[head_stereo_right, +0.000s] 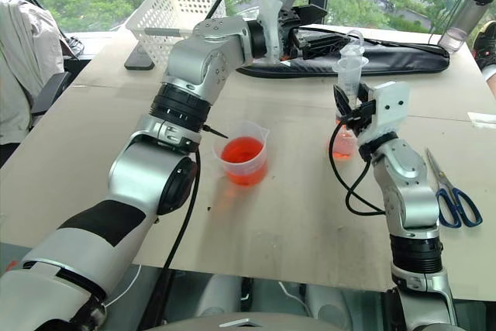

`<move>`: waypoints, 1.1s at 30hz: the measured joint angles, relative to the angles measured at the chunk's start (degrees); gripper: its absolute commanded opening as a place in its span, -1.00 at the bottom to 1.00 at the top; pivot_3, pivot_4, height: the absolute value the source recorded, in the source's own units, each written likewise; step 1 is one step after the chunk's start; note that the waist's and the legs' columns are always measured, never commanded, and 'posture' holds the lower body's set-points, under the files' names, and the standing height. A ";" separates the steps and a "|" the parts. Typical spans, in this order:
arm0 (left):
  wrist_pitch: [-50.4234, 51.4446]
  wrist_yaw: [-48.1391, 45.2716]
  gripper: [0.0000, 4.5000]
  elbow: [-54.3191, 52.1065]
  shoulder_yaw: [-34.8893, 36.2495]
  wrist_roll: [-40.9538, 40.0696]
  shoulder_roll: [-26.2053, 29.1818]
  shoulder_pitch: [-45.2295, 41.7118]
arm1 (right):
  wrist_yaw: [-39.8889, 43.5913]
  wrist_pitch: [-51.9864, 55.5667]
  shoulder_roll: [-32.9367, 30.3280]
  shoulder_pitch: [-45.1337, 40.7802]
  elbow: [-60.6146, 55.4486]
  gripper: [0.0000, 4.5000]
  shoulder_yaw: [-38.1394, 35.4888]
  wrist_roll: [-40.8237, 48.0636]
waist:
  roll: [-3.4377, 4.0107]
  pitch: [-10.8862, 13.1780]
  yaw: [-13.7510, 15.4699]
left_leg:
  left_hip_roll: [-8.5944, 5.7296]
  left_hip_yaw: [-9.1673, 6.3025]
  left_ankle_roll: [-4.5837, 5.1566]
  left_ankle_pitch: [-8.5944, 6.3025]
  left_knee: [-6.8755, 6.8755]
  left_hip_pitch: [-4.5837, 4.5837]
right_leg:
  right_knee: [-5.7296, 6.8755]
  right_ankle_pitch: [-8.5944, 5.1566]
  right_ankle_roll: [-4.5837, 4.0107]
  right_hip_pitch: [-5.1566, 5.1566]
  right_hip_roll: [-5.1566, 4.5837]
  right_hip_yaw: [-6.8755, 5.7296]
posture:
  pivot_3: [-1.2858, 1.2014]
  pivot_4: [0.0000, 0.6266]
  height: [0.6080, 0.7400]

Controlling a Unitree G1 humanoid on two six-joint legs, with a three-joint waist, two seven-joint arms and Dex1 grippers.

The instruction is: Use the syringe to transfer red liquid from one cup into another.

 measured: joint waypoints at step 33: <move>-12.91 -5.92 -1.00 -9.59 -4.64 12.53 -3.75 8.30 | 1.57 -1.07 0.11 -0.05 1.12 -0.39 0.23 -1.25 | 0.03 0.01 -0.09 | 0.01 -0.01 0.00 0.00 0.05 0.03 | 0.07 0.01 0.00 0.02 0.01 0.00 | 0.03 -0.52 0.75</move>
